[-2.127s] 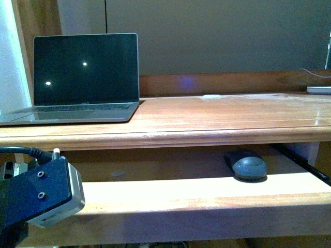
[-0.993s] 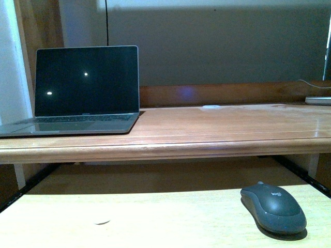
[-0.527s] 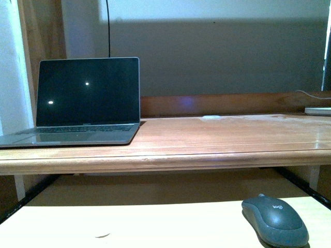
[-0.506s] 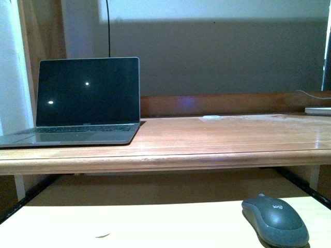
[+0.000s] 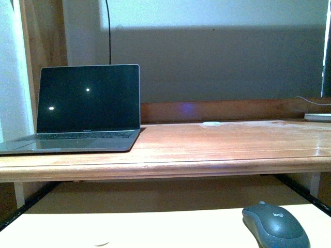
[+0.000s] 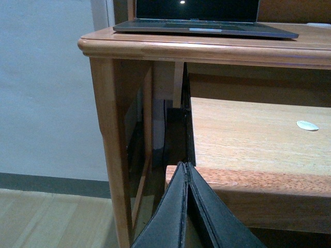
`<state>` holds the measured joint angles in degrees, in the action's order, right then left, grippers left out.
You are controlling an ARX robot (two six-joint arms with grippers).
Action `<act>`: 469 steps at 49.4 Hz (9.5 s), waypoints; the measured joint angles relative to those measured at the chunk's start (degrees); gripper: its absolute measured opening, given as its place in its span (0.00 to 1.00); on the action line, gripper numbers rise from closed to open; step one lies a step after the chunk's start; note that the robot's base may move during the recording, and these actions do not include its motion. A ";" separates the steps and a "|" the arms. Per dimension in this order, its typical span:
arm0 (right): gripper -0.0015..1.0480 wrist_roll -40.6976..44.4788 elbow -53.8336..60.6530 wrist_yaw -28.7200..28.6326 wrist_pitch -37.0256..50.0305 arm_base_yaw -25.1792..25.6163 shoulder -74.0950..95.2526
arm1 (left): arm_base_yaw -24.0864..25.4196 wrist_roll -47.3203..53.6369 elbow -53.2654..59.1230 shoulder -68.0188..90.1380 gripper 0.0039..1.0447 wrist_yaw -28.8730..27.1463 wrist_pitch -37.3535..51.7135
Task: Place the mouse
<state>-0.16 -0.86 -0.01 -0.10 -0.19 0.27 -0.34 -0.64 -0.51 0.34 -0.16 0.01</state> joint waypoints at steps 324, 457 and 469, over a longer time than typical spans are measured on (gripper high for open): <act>0.93 20.76 -9.38 -52.48 10.49 -0.90 49.16 | 0.02 0.11 0.00 -0.02 0.93 0.04 0.00; 0.33 -1.25 -4.24 13.49 0.92 -14.12 5.79 | 0.04 0.11 0.00 -0.02 0.93 0.13 0.00; 0.03 -0.15 -2.89 2.64 -0.04 -4.79 3.30 | 0.04 0.11 0.00 -0.02 0.93 0.13 0.00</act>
<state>-0.32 -3.75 2.63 -0.14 -4.97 3.57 -0.30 -0.54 -0.51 0.32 -0.03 0.01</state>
